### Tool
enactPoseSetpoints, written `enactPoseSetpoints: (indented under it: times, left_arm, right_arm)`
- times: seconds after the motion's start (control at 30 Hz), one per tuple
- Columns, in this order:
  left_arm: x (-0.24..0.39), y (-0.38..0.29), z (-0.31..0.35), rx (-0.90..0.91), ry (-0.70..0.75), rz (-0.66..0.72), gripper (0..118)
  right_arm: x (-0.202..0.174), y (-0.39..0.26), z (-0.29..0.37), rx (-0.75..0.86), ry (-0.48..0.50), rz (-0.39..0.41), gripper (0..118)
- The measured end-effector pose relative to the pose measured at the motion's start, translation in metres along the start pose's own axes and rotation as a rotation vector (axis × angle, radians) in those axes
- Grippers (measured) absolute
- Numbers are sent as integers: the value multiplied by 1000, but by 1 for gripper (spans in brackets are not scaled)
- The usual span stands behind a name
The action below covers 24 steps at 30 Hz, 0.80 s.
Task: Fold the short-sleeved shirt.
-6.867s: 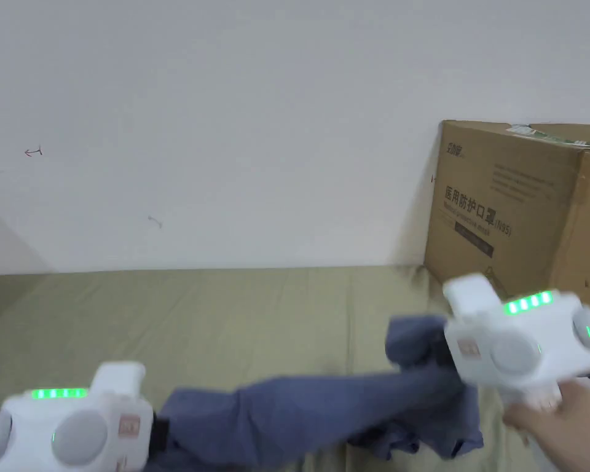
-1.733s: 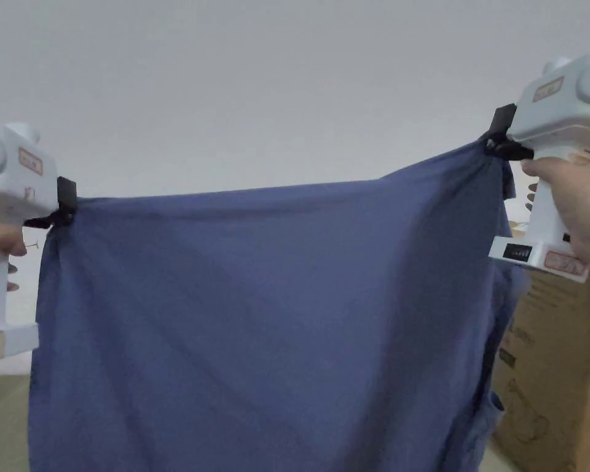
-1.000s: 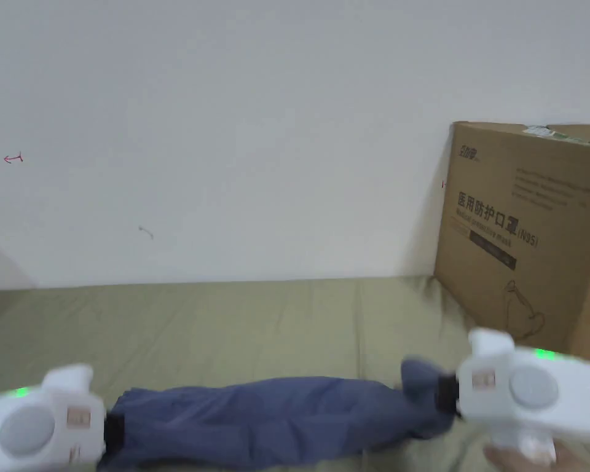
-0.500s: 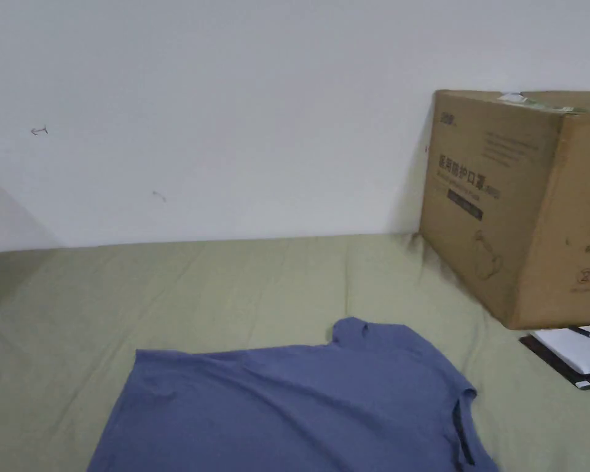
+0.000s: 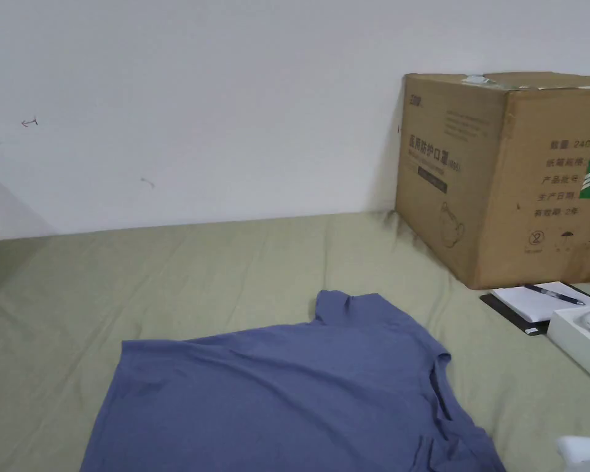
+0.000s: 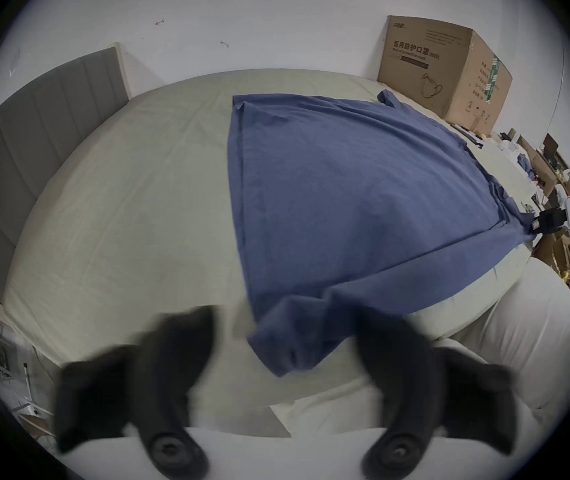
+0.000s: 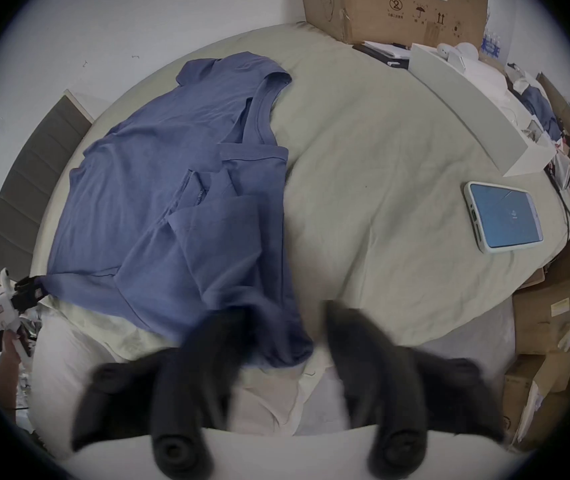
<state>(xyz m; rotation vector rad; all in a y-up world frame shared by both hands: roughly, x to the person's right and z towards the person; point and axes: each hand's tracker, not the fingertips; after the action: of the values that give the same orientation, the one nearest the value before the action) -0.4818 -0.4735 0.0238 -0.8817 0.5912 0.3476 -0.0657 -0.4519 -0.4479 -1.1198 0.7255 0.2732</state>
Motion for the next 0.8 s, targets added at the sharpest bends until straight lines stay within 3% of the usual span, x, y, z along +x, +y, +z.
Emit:
enactPoseSetpoints:
  times: [0.03,0.07,0.23,0.33,0.37,0.4,0.43,0.47,0.5,0.57,0.67,0.73,0.8]
  left_arm:
    - [-3,-2,3,6,9,0,117]
    - [-2,-2,12,22,32,7,117]
    - [2,4,71,213,-76,151,117]
    - [11,5,105,344,-87,224,117]
    - [19,4,117,390,-111,235,115]
    - [23,4,126,417,-117,225,101]
    - [29,2,133,466,-98,214,75]
    - [35,0,139,518,-61,205,31]
    - [46,-1,142,543,-8,210,0]
    - [46,-5,145,594,-47,233,0]
    - [43,4,144,532,-21,250,0]
    - [27,23,131,335,-26,232,0]
    - [8,39,110,34,-127,226,0]
  right_arm:
    - [-2,-1,2,5,-7,1,104]
    - [-1,-2,6,11,2,-3,116]
    - [-24,-5,53,156,167,-35,116]
    - [-61,-15,94,345,226,-12,113]
    - [-73,-20,104,427,248,1,108]
    - [-84,-26,113,507,268,13,90]
    - [-95,-30,119,555,275,22,64]
    - [-106,-33,125,585,275,26,33]
    - [-117,-36,127,614,278,33,0]
    - [-130,-43,135,662,276,43,0]
    - [-144,-47,143,659,290,78,0]
    - [-142,-46,134,629,302,117,0]
    - [-145,-46,134,593,293,165,0]
